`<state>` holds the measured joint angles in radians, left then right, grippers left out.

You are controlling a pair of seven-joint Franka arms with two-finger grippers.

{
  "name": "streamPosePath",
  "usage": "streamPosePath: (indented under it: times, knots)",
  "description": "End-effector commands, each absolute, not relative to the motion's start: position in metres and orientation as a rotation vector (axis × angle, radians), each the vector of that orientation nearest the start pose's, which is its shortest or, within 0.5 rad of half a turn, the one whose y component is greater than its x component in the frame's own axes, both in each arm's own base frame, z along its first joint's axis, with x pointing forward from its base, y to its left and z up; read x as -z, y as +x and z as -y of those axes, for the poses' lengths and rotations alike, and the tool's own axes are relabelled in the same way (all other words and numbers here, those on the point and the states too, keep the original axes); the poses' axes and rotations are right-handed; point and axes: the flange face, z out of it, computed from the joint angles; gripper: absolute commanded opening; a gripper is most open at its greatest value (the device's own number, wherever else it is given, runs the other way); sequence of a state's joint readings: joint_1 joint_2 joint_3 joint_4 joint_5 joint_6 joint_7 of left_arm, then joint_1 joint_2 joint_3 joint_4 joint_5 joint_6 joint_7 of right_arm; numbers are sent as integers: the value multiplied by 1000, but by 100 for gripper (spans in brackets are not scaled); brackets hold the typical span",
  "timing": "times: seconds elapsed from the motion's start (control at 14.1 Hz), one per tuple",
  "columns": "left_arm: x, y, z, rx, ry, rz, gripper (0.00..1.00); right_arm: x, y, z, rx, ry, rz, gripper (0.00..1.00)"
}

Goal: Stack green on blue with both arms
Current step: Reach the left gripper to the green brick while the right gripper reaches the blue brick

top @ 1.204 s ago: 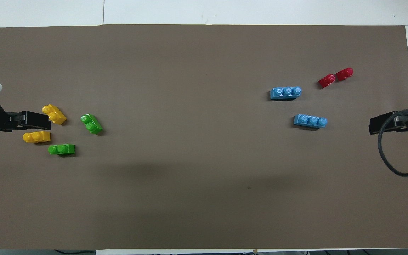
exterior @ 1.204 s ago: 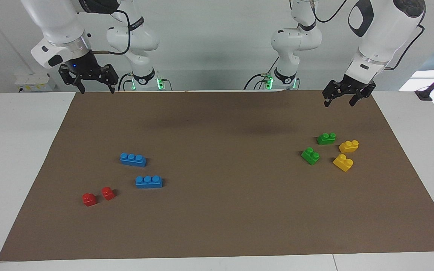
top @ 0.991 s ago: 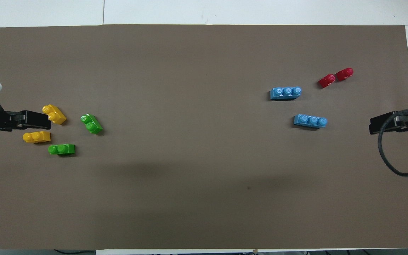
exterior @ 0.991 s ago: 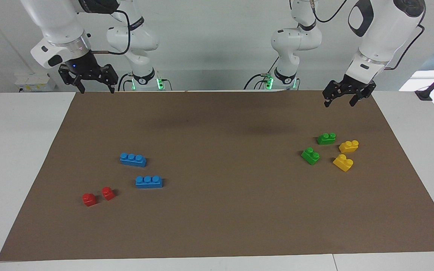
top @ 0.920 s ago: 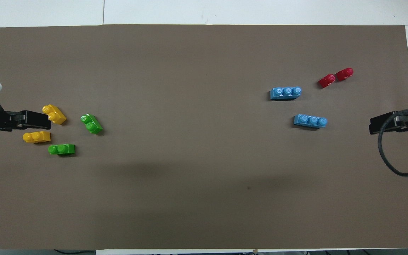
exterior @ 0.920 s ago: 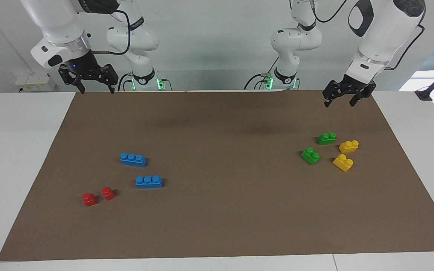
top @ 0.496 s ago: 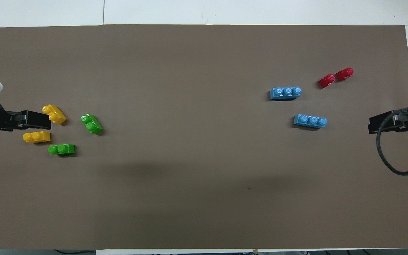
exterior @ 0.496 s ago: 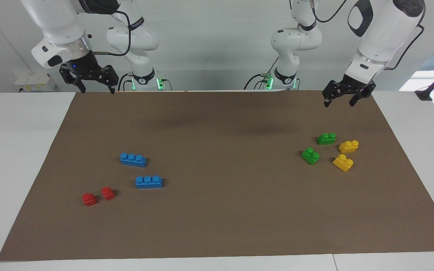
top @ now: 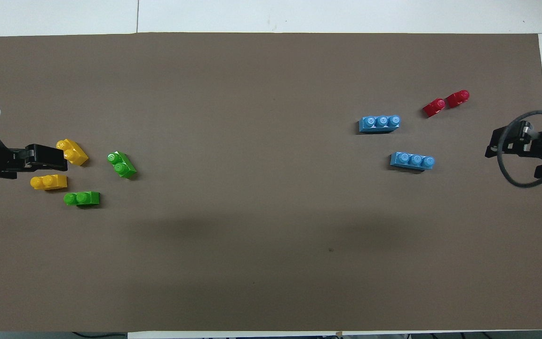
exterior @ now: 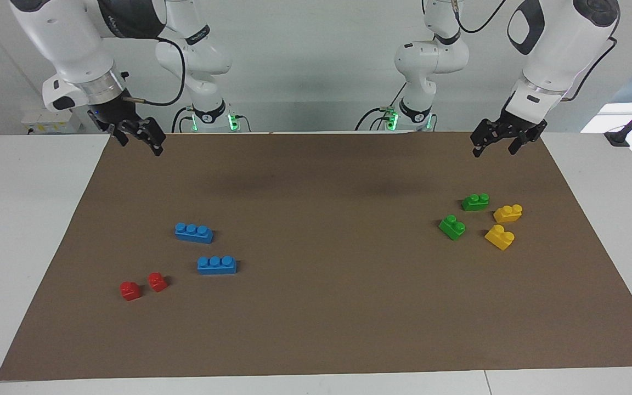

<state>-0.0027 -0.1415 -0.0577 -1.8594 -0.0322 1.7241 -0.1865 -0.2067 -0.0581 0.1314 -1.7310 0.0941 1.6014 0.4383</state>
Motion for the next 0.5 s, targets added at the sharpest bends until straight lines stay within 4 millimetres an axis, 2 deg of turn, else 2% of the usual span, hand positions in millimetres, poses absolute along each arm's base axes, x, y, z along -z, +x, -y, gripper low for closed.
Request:
streamPosePath:
  times: [0.0,0.21,0.42]
  knots:
    - [-555,510,39,67,-3147,485,100,-556,554,43,-201,-2822,-1061,92]
    - [-520,511,38,85,-3116,678,100,-525,581,42,-311,-2642,-1284,92]
    - [-472,529,42,89,-3064,914,100,-500,604,39,-355,-2473,-1448,91]
